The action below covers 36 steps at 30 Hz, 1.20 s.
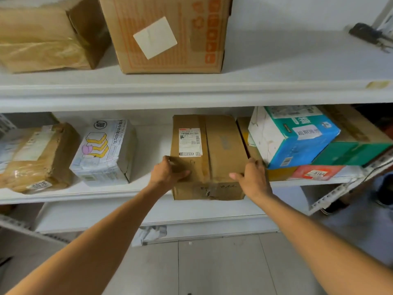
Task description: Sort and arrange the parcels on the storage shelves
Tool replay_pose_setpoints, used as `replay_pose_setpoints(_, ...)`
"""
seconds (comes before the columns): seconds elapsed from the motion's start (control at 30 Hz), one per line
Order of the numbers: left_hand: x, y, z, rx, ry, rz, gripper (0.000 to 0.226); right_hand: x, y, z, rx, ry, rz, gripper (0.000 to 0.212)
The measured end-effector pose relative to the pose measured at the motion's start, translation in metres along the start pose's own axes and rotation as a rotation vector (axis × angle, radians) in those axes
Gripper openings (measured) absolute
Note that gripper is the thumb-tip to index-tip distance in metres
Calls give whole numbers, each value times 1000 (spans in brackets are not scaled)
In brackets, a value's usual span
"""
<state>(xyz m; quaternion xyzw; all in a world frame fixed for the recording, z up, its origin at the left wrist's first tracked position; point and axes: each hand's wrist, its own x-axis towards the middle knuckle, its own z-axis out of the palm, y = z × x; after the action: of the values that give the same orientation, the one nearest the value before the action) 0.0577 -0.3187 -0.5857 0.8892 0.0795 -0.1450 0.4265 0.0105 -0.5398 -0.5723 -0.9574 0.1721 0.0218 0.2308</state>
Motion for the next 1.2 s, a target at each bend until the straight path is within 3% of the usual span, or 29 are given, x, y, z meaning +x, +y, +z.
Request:
replay_pose_setpoints(0.13, 5, -1, 6, -90, 23, -57, 76, 7, 0, -1, 74, -35, 34, 60)
replay_pose_setpoints(0.33, -15, -21, -18, -56, -3, -102, 78, -2, -13, 9, 88, -269, 131, 110)
replay_pose_setpoints(0.4, -28, -37, -30, -39, 4, -126, 82, -9, -15, 20, 114, -328, 106, 117)
replay_pose_setpoints(0.57, -35, -58, -63, -49, -74, -199, 74, -15, -28, 34, 184, -395, 42, 120)
replay_pose_setpoints(0.67, -14, -62, -74, -134, -33, -190, 61, -7, -36, 34, 313, -402, 70, 114)
replay_pose_setpoints(0.77, 18, -68, -75, -116, -29, -152, 65, 10, -41, 35, 328, -396, 100, 116)
replay_pose_setpoints(0.87, 23, -53, -78, -129, -101, -159, 73, 24, -50, 32, 258, -410, 165, 130)
replay_pose_setpoints(1.0, 37, -55, -80, -137, -232, -209, 64, 30, -56, 36, 319, -457, 201, 128)
replay_pose_setpoints(1.1, 38, -59, -80, -165, -256, -196, 77, 25, -57, 40, 381, -439, 198, 127)
replay_pose_setpoints(1.2, 28, -68, -76, -221, -223, -163, 98, 15, -54, 40, 415, -432, 208, 113)
